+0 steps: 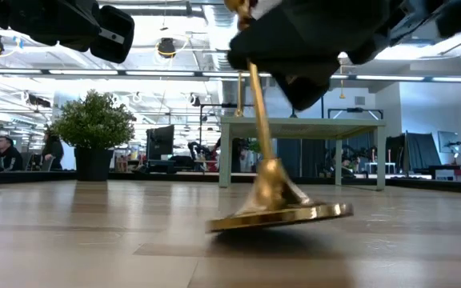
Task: Pick & Place candle stick holders
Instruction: Put the gold candle holder on the shelf
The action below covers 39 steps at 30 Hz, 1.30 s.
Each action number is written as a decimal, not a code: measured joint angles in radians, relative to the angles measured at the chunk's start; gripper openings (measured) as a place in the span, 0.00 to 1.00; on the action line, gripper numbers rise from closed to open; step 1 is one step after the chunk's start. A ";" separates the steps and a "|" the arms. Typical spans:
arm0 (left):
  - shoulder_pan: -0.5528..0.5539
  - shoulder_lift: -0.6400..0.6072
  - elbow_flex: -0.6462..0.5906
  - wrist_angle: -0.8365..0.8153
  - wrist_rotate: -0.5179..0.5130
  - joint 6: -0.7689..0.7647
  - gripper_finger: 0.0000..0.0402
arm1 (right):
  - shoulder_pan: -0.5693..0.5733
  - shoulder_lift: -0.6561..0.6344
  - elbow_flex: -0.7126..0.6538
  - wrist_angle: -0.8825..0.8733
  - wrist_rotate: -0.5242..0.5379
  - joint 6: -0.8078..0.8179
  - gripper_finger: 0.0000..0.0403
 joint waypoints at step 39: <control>0.000 0.000 0.000 0.000 0.000 0.000 0.02 | -0.131 -1.100 -0.267 -0.822 0.738 0.023 0.00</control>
